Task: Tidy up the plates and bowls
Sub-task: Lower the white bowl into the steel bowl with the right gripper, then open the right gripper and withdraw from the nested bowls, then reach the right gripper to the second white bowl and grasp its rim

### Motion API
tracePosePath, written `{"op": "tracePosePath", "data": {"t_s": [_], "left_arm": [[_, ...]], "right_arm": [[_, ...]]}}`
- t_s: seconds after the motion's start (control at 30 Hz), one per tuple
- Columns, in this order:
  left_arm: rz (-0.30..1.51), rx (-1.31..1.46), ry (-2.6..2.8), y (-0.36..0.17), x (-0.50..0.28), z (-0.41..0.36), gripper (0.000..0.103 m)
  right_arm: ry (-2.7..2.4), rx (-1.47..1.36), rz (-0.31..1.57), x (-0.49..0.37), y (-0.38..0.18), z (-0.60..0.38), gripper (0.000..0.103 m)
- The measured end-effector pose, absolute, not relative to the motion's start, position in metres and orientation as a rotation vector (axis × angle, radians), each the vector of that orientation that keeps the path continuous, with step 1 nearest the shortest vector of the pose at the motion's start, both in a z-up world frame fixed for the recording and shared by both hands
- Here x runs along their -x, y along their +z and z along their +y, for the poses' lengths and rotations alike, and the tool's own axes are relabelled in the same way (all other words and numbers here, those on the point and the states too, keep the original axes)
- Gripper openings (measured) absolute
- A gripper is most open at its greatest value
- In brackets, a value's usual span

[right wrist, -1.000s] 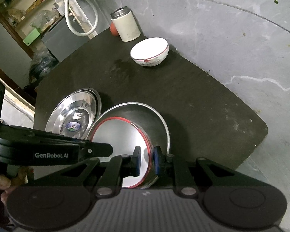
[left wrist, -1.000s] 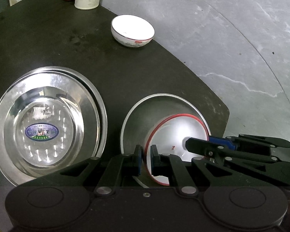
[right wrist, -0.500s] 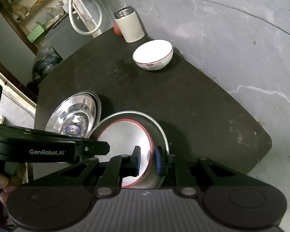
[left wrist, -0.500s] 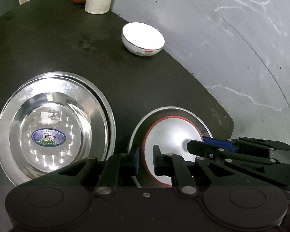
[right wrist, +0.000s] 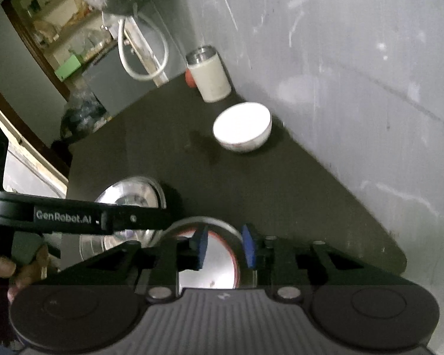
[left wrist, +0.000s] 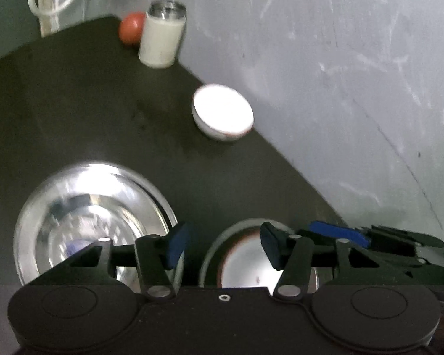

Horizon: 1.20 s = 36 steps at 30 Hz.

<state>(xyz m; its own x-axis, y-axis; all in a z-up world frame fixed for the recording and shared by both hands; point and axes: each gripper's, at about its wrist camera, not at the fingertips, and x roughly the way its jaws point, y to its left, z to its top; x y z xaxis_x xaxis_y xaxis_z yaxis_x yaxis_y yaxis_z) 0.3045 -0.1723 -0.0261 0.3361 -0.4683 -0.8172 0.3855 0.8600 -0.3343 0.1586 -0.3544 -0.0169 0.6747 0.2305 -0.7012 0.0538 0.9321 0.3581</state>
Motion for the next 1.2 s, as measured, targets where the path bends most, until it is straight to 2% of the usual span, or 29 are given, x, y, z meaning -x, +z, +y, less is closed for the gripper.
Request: {"op": "tracePosePath", "data": {"t_s": [0.1,0.2,0.27,0.3,0.37,0.9,1.2], "left_arm": [[1.065,0.100,-0.532,-0.019,-0.317,-0.169,0.066],[1.035,0.093,-0.503,-0.014,-0.330,-0.166,0.079],[1.022,0.093,-0.484,-0.011,-0.340,-0.165,0.092],[1.019,0.096,-0.471,-0.011,-0.345,-0.164,0.102],[1.018,0.111,-0.441,-0.012,-0.358,-0.164,0.102],[1.049,0.009,-0.376,-0.049,-0.434,-0.189,0.102],[1.005,-0.078,-0.390,-0.058,-0.446,-0.210,0.102]], "right_arm": [[0.106,-0.375,0.802,-0.165,-0.012,-0.358,0.040],[0.105,-0.390,0.772,-0.171,-0.010,-0.360,0.060],[0.104,-0.405,0.753,-0.176,-0.010,-0.360,0.082],[0.104,-0.419,0.742,-0.179,-0.010,-0.361,0.087],[0.102,-0.445,0.717,-0.184,-0.012,-0.361,0.101],[-0.148,-0.704,0.680,-0.224,-0.053,-0.385,0.103],[-0.225,-0.710,0.691,-0.240,-0.061,-0.386,0.103]]}}
